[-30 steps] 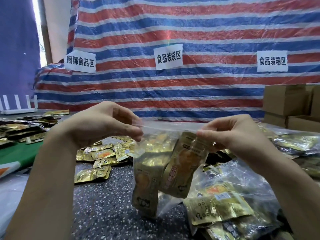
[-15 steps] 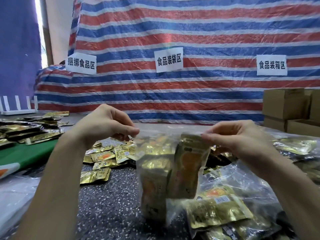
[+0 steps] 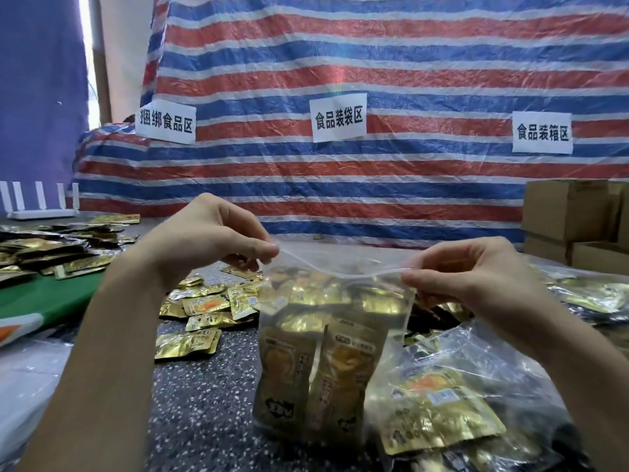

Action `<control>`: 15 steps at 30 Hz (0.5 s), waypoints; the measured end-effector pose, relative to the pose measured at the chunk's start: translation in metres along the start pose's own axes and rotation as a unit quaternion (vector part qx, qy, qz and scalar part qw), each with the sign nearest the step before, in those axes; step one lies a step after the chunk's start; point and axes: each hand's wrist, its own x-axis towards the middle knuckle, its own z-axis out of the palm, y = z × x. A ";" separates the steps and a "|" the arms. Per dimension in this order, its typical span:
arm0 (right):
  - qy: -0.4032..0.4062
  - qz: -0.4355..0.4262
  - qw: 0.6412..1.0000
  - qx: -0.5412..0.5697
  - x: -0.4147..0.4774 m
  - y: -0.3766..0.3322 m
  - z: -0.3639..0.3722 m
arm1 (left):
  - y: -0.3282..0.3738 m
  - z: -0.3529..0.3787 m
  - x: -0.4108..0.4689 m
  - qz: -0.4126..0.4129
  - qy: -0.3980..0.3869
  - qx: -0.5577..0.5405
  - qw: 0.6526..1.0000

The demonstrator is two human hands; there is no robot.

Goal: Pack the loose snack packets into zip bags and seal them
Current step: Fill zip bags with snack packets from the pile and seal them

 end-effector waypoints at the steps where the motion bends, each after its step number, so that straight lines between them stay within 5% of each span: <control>1: 0.000 0.003 1.000 -0.009 0.000 0.000 -0.001 | -0.001 -0.001 0.000 0.000 0.000 0.001 1.000; 15: 0.006 0.076 0.993 0.091 0.008 0.015 0.004 | -0.024 0.012 0.011 0.017 0.019 -0.072 0.997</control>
